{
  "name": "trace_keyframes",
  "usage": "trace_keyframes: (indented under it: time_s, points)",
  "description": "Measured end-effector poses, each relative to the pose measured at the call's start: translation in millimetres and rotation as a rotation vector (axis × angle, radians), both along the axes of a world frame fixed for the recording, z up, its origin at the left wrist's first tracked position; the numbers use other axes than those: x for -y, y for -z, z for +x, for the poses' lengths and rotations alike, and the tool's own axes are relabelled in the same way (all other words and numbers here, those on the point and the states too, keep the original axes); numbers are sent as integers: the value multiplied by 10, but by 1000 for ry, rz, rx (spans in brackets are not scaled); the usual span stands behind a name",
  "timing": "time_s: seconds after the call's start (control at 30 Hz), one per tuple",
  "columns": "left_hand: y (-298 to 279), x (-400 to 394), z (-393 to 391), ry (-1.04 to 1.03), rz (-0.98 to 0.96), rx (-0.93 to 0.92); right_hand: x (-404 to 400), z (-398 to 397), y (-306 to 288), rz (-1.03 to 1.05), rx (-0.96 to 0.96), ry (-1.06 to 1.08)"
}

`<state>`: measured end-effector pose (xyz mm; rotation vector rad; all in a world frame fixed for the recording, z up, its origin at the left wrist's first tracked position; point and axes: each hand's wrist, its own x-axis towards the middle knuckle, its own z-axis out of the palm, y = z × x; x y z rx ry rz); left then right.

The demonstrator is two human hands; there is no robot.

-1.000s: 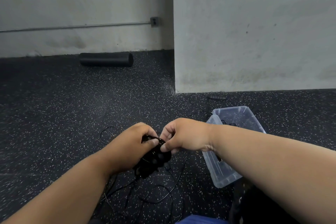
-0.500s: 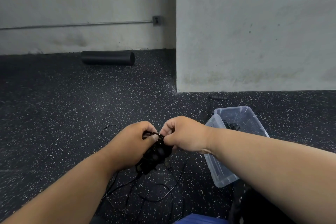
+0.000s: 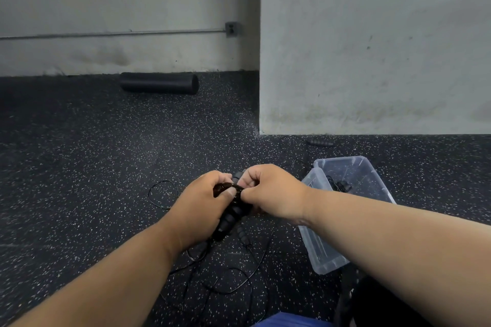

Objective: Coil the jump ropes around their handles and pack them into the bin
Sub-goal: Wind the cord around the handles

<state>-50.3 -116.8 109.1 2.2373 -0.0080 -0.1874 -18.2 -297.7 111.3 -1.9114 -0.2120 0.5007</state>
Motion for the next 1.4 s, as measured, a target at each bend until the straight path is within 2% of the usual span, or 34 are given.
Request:
trace_keyframes:
  time_s: [0.1, 0.2, 0.27, 0.37, 0.43, 0.77, 0.83, 0.93, 1.0, 1.2, 1.4]
  points:
    - [8, 18, -27, 22, 43, -18, 61, 45, -25, 53, -180, -110]
    - [25, 35, -42, -7, 45, -42, 79, 48, -14, 52, -192, -111]
    - [33, 40, -24, -39, 31, -41, 54, 24, -8, -4, -83, -66]
    - [31, 54, -19, -77, 20, -22, -12, -9, 7, -219, 260, -22]
    - [46, 73, -37, -82, 45, 19, -46, -24, -9, -246, 312, -10]
    - [49, 101, -54, -76, 124, 86, -28, 24, -51, -174, 228, 19]
    - [58, 100, -61, -97, 127, 98, -24, 18, -75, -35, 90, 23]
    - [56, 81, -66, -127, 124, 141, -9, 72, -101, 164, -236, 61]
    - [32, 72, -70, -132, 119, 167, 13, 121, -100, 205, -330, 65]
    - [-20, 77, -76, -90, 140, 110, 67, 124, -96, 71, -228, -67]
    - [-57, 94, -76, -86, 131, 102, 61, 117, -81, -28, -121, -32]
